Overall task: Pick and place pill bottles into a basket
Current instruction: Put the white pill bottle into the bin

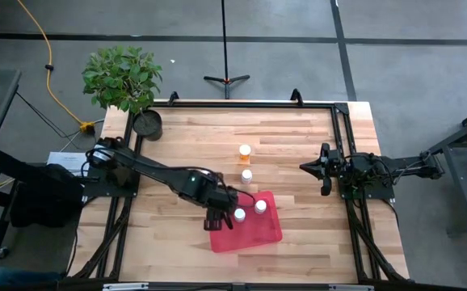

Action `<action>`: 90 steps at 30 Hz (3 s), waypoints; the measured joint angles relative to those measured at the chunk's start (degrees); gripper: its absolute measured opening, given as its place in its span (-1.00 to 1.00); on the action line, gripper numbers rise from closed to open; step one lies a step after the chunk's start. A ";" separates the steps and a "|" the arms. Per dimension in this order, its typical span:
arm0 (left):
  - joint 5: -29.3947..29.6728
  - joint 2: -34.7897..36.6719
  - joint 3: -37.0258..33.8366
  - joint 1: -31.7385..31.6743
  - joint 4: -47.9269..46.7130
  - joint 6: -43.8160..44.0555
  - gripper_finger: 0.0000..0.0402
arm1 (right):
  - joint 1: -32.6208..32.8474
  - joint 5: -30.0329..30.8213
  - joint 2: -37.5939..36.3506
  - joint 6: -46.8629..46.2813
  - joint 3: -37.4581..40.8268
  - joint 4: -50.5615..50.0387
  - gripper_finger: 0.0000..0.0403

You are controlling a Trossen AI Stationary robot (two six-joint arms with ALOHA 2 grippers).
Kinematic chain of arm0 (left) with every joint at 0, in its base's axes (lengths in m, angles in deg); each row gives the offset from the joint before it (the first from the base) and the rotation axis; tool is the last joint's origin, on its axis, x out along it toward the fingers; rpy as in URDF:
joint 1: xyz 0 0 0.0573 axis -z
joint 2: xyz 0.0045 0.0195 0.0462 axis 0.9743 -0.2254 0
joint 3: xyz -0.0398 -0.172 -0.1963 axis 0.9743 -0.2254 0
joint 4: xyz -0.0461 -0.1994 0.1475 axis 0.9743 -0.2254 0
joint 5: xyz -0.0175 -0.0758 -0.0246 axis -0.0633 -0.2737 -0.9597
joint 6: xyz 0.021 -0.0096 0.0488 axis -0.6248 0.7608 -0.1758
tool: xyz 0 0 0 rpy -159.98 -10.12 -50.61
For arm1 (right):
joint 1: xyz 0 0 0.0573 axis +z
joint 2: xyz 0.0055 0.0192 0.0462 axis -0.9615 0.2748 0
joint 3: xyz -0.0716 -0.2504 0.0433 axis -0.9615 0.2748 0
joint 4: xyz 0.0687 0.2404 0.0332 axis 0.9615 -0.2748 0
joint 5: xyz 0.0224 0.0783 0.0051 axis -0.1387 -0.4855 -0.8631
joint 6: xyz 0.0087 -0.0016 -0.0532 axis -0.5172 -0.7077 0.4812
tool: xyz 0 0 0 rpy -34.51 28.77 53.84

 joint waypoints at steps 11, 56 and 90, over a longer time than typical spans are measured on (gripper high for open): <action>-1.45 0.02 3.18 -8.77 -14.85 -0.17 0.19 | 0.01 -0.19 0.00 -0.42 -0.01 0.00 -1.00; -4.19 -0.42 -10.76 -18.83 -6.19 -24.44 0.19 | 0.01 0.71 0.00 -0.46 0.01 0.04 -1.00; -5.67 -1.44 -16.17 -18.87 -5.83 -31.06 0.19 | 0.00 0.99 -0.02 -0.47 0.01 0.04 -1.00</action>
